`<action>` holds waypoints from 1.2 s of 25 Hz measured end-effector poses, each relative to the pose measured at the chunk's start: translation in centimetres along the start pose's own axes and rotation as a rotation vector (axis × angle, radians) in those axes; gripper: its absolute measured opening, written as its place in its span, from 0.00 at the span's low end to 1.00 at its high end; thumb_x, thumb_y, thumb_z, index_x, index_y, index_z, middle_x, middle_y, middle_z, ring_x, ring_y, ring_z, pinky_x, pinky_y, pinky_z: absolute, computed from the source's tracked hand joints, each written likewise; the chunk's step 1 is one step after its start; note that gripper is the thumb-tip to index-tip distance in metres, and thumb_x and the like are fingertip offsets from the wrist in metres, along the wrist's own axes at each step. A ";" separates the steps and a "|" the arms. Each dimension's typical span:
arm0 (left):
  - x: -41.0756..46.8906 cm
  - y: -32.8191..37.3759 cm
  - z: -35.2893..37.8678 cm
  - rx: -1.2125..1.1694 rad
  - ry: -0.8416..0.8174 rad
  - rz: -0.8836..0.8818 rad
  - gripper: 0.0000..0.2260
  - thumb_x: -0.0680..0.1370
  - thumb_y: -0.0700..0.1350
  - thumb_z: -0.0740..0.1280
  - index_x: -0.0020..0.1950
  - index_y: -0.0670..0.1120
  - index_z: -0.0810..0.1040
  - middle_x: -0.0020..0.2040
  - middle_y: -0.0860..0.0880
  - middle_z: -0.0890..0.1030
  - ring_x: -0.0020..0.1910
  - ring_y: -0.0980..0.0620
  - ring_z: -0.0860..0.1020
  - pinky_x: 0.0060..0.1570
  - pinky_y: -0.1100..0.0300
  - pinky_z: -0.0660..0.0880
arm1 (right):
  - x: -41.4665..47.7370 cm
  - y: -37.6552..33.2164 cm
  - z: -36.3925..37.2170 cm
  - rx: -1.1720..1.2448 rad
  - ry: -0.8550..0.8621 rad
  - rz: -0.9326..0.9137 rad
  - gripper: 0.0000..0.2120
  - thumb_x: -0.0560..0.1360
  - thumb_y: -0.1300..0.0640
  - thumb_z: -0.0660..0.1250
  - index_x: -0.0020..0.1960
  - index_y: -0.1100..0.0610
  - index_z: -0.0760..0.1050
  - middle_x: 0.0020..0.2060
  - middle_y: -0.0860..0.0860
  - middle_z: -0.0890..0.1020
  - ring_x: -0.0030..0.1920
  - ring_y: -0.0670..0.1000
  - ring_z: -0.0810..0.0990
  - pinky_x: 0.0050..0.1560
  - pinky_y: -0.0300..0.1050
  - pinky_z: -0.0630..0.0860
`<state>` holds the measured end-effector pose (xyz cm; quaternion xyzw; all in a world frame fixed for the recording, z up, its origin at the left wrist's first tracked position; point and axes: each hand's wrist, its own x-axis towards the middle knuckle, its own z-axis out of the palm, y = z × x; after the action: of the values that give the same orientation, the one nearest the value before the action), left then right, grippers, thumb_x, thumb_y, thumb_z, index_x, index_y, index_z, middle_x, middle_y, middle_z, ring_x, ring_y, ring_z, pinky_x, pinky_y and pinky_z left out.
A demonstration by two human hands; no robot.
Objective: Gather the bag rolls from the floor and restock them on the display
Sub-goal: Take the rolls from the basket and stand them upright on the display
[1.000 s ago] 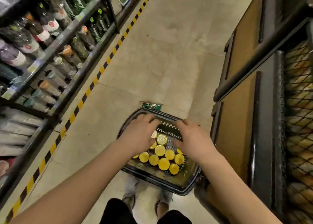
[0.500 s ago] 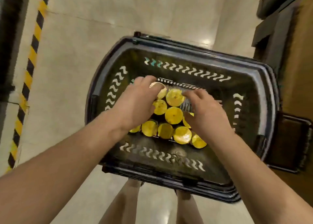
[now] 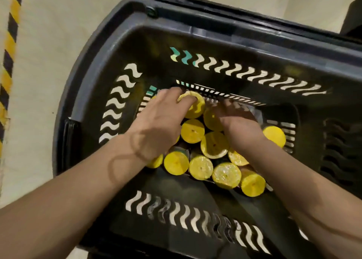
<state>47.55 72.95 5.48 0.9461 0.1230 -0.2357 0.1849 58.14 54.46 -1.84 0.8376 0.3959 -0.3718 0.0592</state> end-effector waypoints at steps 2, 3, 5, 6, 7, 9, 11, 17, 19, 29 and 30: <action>1.3 0.3 0.7 0.028 -0.012 -0.012 0.32 0.77 0.36 0.68 0.78 0.51 0.62 0.73 0.45 0.65 0.72 0.43 0.63 0.67 0.47 0.70 | 0.6 0.3 0.5 0.033 -0.010 0.015 0.31 0.81 0.57 0.60 0.81 0.45 0.54 0.76 0.55 0.63 0.74 0.61 0.66 0.70 0.51 0.67; 1.9 0.5 0.9 0.049 -0.017 -0.008 0.32 0.77 0.35 0.68 0.77 0.51 0.62 0.74 0.44 0.64 0.73 0.42 0.62 0.68 0.47 0.70 | 0.7 0.5 0.5 0.047 0.017 0.015 0.32 0.80 0.58 0.61 0.81 0.46 0.54 0.75 0.55 0.63 0.73 0.61 0.66 0.69 0.51 0.68; 3.2 0.4 1.2 0.107 -0.042 -0.001 0.32 0.77 0.33 0.66 0.78 0.52 0.63 0.79 0.42 0.59 0.76 0.39 0.62 0.70 0.46 0.70 | 0.0 0.8 0.3 0.053 0.076 0.020 0.36 0.75 0.60 0.66 0.80 0.48 0.57 0.74 0.56 0.65 0.71 0.62 0.68 0.67 0.52 0.69; 3.7 0.2 1.2 0.127 -0.064 0.001 0.32 0.77 0.32 0.66 0.78 0.53 0.64 0.80 0.41 0.57 0.76 0.37 0.62 0.70 0.45 0.69 | -0.6 1.0 0.1 0.075 0.109 0.038 0.37 0.73 0.60 0.69 0.79 0.49 0.59 0.72 0.56 0.67 0.69 0.62 0.70 0.65 0.52 0.70; 4.2 0.0 1.4 0.138 -0.095 0.000 0.31 0.78 0.33 0.64 0.78 0.54 0.64 0.80 0.40 0.55 0.76 0.36 0.61 0.72 0.45 0.68 | -1.3 1.2 -0.2 0.111 0.138 0.066 0.37 0.72 0.59 0.70 0.78 0.49 0.61 0.71 0.56 0.68 0.67 0.63 0.71 0.64 0.52 0.71; 5.0 -0.1 1.9 0.198 -0.189 0.002 0.27 0.80 0.37 0.63 0.79 0.52 0.64 0.81 0.40 0.52 0.78 0.37 0.57 0.76 0.47 0.60 | -2.7 1.6 -0.9 0.211 0.159 0.137 0.38 0.71 0.58 0.73 0.77 0.48 0.61 0.71 0.55 0.68 0.66 0.62 0.72 0.61 0.53 0.73; 5.8 0.1 2.8 0.254 -0.239 -0.008 0.25 0.81 0.39 0.64 0.78 0.49 0.66 0.81 0.42 0.52 0.78 0.40 0.56 0.75 0.50 0.57 | -3.9 2.1 -1.3 0.300 0.178 0.171 0.39 0.70 0.56 0.75 0.76 0.47 0.61 0.70 0.53 0.69 0.64 0.61 0.74 0.58 0.53 0.76; 5.9 0.1 3.0 0.123 -0.194 -0.009 0.38 0.74 0.42 0.73 0.79 0.60 0.60 0.75 0.44 0.62 0.73 0.41 0.64 0.68 0.47 0.68 | -6.2 2.8 -2.1 0.481 0.295 0.138 0.43 0.69 0.53 0.79 0.76 0.44 0.59 0.68 0.51 0.70 0.64 0.56 0.75 0.59 0.54 0.80; 4.0 0.4 1.4 0.070 -0.099 0.012 0.39 0.72 0.46 0.76 0.79 0.58 0.61 0.74 0.45 0.65 0.71 0.42 0.67 0.66 0.45 0.73 | -7.8 2.6 -3.4 0.532 0.347 0.094 0.42 0.68 0.53 0.79 0.76 0.44 0.61 0.69 0.49 0.70 0.66 0.52 0.73 0.60 0.49 0.78; -13.9 7.3 -26.9 -0.468 0.309 0.121 0.37 0.65 0.56 0.76 0.73 0.56 0.70 0.67 0.59 0.73 0.67 0.56 0.72 0.66 0.59 0.69 | -27.7 -2.1 -26.1 0.770 0.545 -0.101 0.41 0.65 0.54 0.79 0.73 0.39 0.65 0.64 0.40 0.71 0.65 0.38 0.71 0.63 0.34 0.69; -16.0 8.7 -30.9 -0.501 0.341 0.150 0.36 0.65 0.55 0.76 0.73 0.57 0.70 0.66 0.60 0.74 0.66 0.57 0.73 0.65 0.58 0.71 | -30.9 -3.0 -29.0 0.815 0.595 -0.105 0.41 0.65 0.54 0.80 0.73 0.38 0.65 0.65 0.39 0.71 0.65 0.38 0.71 0.63 0.34 0.69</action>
<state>48.98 75.36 41.26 0.9034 0.1365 -0.0218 0.4059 60.06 48.79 40.27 0.8412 0.2599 -0.2437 -0.4067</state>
